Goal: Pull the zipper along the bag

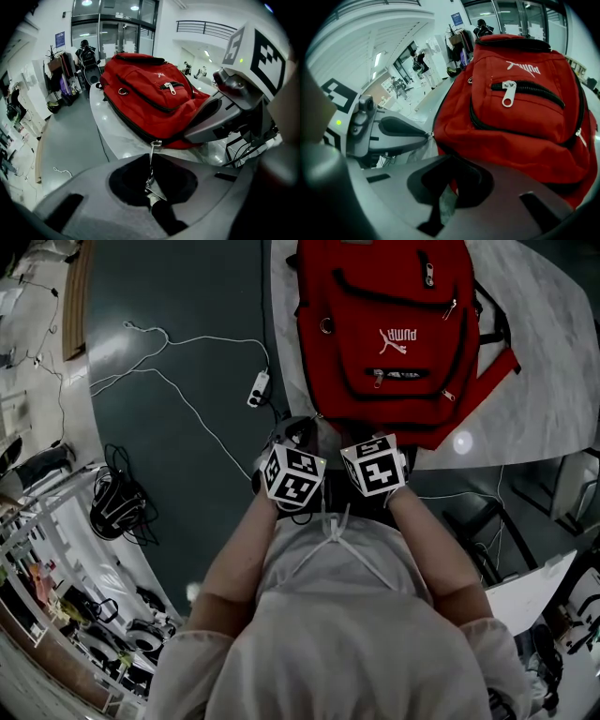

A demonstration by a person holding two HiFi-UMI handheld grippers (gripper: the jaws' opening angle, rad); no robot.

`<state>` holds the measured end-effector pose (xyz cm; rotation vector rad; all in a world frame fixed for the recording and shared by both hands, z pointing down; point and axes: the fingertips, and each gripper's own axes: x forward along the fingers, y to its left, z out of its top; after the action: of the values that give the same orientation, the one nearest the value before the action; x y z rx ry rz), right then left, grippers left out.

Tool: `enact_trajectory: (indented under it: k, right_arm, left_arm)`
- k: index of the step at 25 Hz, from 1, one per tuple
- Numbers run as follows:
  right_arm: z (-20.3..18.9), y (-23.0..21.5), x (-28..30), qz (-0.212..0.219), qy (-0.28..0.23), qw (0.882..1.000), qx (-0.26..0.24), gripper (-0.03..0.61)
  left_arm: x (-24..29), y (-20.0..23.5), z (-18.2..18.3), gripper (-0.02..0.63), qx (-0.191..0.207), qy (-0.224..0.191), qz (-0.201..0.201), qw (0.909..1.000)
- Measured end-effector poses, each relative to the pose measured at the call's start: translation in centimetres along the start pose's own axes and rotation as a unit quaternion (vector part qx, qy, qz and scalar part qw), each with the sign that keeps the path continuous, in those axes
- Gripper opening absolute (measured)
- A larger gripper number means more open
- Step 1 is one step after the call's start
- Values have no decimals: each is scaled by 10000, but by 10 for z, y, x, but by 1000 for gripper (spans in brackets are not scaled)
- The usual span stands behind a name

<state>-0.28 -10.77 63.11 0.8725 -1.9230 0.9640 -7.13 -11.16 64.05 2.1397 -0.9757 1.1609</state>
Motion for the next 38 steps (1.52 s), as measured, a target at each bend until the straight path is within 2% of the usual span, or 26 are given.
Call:
enact_trajectory:
  k: [8, 14, 20, 24, 33, 38]
  right_arm:
    - [-2, 2, 1, -21, 151, 9992, -360, 26]
    - [3, 7, -2, 56, 323, 9984, -454, 26]
    - [5, 6, -1, 19, 601, 9938, -939, 26]
    - [5, 6, 0, 108, 780, 9928, -901, 26]
    - [-1, 5, 2, 434, 1103, 9921, -419, 26]
    - [-2, 2, 0, 332, 1258, 9900, -540, 26]
  left_arm:
    - [-2, 20, 7, 34, 114, -28, 211, 9997]
    - [0, 35, 17, 34, -120, -134, 224, 9996]
    - [5, 52, 30, 34, -119, -235, 355, 9990]
    - [8, 63, 38, 34, -157, -296, 380, 9987]
    - [14, 85, 60, 34, -36, -443, 381, 9983]
    - [16, 97, 72, 34, -20, -498, 345, 9982]
